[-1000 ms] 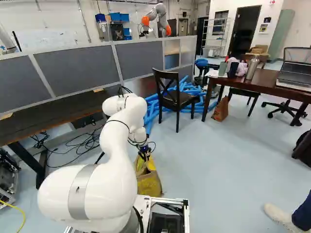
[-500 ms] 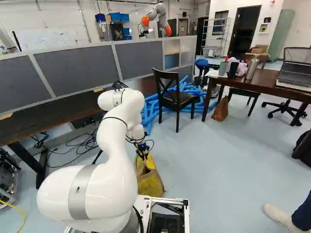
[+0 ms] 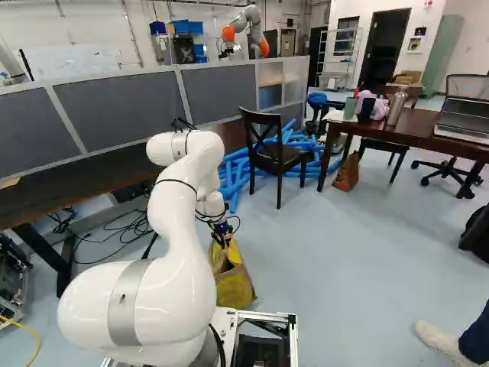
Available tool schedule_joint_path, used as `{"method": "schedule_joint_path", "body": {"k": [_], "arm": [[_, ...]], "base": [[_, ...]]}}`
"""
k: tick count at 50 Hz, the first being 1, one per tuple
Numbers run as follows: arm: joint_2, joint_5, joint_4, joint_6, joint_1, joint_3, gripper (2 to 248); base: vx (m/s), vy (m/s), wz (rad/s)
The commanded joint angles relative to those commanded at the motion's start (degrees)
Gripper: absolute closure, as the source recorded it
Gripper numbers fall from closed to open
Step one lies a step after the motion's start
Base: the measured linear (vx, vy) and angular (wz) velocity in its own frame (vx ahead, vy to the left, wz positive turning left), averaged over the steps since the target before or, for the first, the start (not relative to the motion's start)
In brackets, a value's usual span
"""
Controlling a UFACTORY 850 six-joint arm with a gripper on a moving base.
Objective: Pick up the bag on the ground and place it on the table
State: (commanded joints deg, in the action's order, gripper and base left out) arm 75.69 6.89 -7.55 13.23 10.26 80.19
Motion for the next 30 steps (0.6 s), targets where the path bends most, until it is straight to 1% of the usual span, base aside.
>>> {"method": "schedule_joint_path", "body": {"k": [30], "arm": [[-7.62, -0.32, 0.0, 0.0, 1.94, -9.12, 226]], "base": [[0.0, 0.0, 0.0]]}}
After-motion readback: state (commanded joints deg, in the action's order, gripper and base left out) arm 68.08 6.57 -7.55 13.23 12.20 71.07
